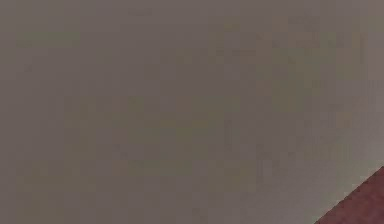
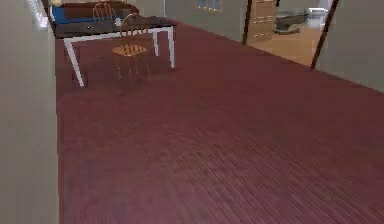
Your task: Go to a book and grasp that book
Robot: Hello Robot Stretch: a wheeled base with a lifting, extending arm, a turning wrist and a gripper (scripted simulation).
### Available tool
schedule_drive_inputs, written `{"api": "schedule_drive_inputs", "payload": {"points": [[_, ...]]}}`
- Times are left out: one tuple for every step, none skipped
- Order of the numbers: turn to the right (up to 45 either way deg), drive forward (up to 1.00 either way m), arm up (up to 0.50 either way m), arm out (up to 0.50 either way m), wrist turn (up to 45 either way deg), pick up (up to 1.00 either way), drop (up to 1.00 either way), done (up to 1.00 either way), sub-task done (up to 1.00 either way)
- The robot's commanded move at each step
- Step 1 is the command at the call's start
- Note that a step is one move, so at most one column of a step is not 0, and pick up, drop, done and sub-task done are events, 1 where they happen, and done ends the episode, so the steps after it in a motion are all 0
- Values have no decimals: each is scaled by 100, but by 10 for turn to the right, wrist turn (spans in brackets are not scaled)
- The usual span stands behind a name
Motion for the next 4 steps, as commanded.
{"api": "schedule_drive_inputs", "payload": {"points": [[450,0,0,0,0,0,0,0,0],[450,0,0,0,0,0,0,0,0],[450,0,0,0,0,0,0,0,0],[150,0,0,0,0,0,0,0,0]]}}
